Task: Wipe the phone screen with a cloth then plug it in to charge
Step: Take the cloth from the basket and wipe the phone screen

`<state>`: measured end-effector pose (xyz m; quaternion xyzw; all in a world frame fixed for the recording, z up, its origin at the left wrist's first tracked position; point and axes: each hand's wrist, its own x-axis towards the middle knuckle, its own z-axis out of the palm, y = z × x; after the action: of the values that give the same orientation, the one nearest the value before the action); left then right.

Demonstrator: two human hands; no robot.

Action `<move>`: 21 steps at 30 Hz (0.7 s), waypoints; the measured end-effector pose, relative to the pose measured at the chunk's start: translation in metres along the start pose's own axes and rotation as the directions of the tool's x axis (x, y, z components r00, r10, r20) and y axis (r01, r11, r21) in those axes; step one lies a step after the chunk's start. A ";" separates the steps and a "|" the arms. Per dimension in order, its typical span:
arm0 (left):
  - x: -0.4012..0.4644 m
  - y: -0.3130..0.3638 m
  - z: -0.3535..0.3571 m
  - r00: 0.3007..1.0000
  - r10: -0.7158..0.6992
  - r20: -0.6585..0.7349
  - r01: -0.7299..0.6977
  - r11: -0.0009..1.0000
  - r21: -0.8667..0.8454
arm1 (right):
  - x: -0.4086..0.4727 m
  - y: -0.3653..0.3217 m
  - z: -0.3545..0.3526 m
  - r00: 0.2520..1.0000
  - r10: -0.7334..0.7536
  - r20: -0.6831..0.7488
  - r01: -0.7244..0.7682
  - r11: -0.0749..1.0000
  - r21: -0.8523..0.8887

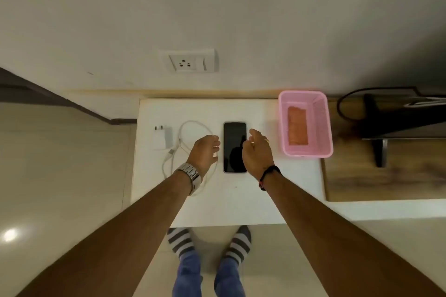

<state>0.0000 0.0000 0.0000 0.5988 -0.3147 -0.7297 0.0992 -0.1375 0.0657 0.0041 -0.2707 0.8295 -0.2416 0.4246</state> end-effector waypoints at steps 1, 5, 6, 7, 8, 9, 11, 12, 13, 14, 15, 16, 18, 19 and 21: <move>0.007 -0.006 0.003 1.000 -0.011 -0.011 0.011 1.000 0.001 | 0.005 0.006 0.005 0.999 0.050 -0.007 -0.049 0.998 0.033; 0.027 -0.019 0.013 1.000 -0.019 -0.017 0.020 0.996 0.084 | 0.019 0.021 0.019 0.983 0.184 -0.004 -0.183 0.979 0.090; 0.030 -0.020 0.015 1.000 -0.023 -0.016 0.024 0.995 0.096 | 0.022 0.025 0.022 0.979 0.202 -0.003 -0.201 0.974 0.102; 0.034 -0.022 0.017 1.000 -0.018 -0.016 0.019 0.995 0.097 | 0.025 0.028 0.024 0.978 0.210 -0.011 -0.207 0.971 0.119; 0.035 -0.021 0.019 1.000 -0.011 -0.011 0.012 0.995 0.096 | 0.028 0.030 0.027 0.979 0.202 -0.025 -0.197 0.972 0.127; 0.040 -0.022 0.021 1.000 0.002 -0.012 -0.001 0.995 0.100 | 0.031 0.032 0.030 0.980 0.195 -0.041 -0.189 0.974 0.129; 0.047 -0.023 0.023 0.999 0.014 -0.028 -0.011 0.994 0.112 | 0.034 0.033 0.034 0.981 0.180 -0.074 -0.170 0.978 0.120; 0.049 -0.022 0.025 0.999 0.012 -0.039 -0.007 0.993 0.120 | 0.034 0.031 0.034 0.982 0.171 -0.083 -0.162 0.980 0.113; 0.050 -0.021 0.027 0.999 0.008 -0.051 -0.001 0.991 0.134 | 0.033 0.032 0.034 0.981 0.172 -0.087 -0.160 0.978 0.132; 0.049 -0.020 0.029 0.998 -0.005 -0.059 0.014 0.989 0.149 | 0.032 0.032 0.033 0.982 0.173 -0.082 -0.158 0.975 0.155; 0.048 -0.018 0.031 0.998 -0.008 -0.060 0.018 0.988 0.156 | 0.029 0.030 0.032 0.982 0.178 -0.064 -0.162 0.966 0.199; 0.043 -0.015 0.032 0.999 -0.006 -0.049 0.014 0.989 0.148 | 0.025 0.027 0.030 0.983 0.179 -0.045 -0.163 0.956 0.246; 0.037 -0.011 0.033 1.000 -0.028 -0.006 0.029 0.998 0.051 | 0.017 0.021 0.025 0.991 0.132 -0.027 -0.118 0.948 0.297; 0.035 -0.009 0.032 0.998 -0.062 0.015 0.063 0.998 -0.021 | 0.013 0.018 0.020 0.995 0.100 -0.024 -0.088 0.948 0.307; 0.028 -0.003 0.029 0.987 -0.119 0.110 0.135 0.979 -0.152 | 0.007 0.013 0.010 0.998 0.061 0.002 -0.058 0.942 0.329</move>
<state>-0.0340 -0.0026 -0.0219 0.5703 -0.2212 -0.7866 0.0839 -0.1361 0.0687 -0.0128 -0.1699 0.7870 -0.3650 0.4675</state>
